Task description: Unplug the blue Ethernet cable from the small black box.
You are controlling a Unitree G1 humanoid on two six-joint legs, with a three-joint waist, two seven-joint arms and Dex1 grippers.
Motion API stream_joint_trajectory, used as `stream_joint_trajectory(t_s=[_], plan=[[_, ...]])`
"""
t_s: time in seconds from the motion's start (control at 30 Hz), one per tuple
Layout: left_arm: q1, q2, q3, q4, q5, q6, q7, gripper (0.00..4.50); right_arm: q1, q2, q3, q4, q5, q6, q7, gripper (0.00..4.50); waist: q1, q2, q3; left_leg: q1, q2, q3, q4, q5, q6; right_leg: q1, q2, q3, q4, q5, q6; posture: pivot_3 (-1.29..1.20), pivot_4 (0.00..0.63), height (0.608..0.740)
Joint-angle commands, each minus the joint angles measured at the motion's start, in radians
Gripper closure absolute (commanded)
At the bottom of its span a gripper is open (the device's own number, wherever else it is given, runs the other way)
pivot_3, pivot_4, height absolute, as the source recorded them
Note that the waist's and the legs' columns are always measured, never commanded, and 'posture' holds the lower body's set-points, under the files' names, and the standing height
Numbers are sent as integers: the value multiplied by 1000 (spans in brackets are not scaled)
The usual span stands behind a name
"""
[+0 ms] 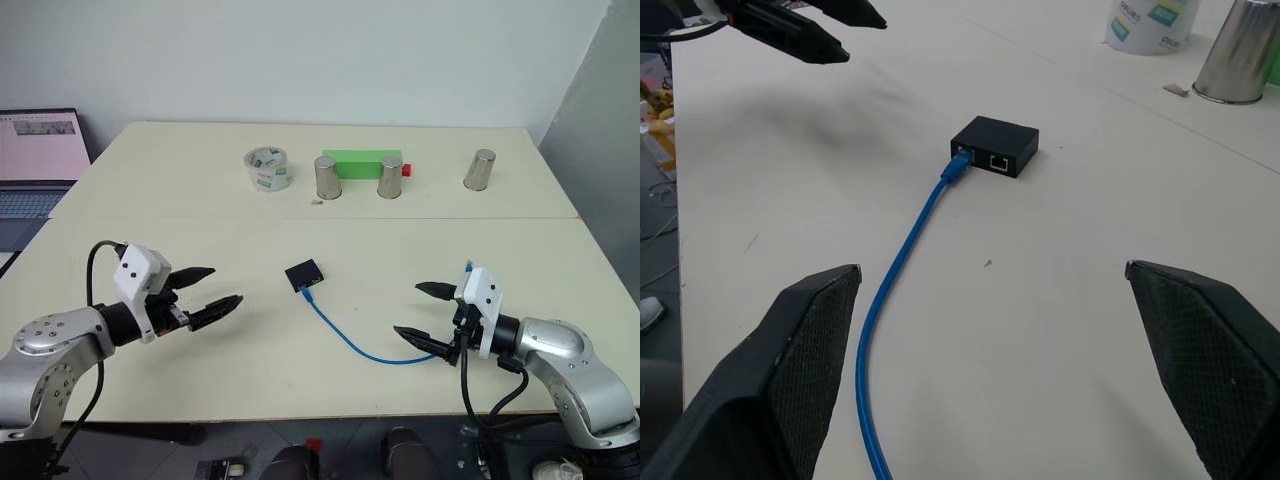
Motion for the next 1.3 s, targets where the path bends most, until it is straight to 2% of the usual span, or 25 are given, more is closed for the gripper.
stream_joint_trajectory(t_s=[0.03,0.23,0.4,0.57,0.73,0.97,1.1,1.3], plan=[[21,9,17,-50,-11,-31,-28,40,-21,1,-2,-1,-15,-31,12,0,0,0,0,0,0,0,0,0,0,0,0,0,0,0,0,0,150,740],[27,3,11,-50,12,-56,-22,40,-53,21,18,17,-28,-24,4,0,1,0,0,0,0,0,0,0,0,0,0,0,0,-1,-1,0,150,740],[53,-3,6,-51,24,-69,-22,40,-68,66,93,15,-50,-22,-9,0,1,0,0,0,0,-1,0,0,0,0,0,0,0,0,0,0,150,740],[66,11,-2,-16,59,-143,-65,40,-186,236,274,138,-176,-23,-97,0,-5,0,0,0,1,0,0,0,0,-1,1,0,2,0,0,0,150,740],[30,24,1,61,72,-196,-114,40,-296,372,381,289,-281,29,-189,0,-3,0,0,0,1,0,0,0,0,-2,1,0,4,0,-1,0,150,740],[-34,26,4,122,69,-204,-139,40,-397,584,443,520,-392,33,-336,0,-1,0,0,-4,1,-1,0,0,0,-7,0,-1,4,0,-1,0,150,740],[-44,24,-9,131,80,-213,-146,40,-435,662,443,613,-425,35,-380,0,-3,0,0,-4,1,0,0,0,0,-7,0,0,4,0,-1,0,150,740],[-58,15,-23,146,83,-215,-144,0,-465,683,451,665,-486,39,-423,986,-5,0,0,-2,1,0,0,0,0,-6,0,-1,6,0,-1,0,150,740]])
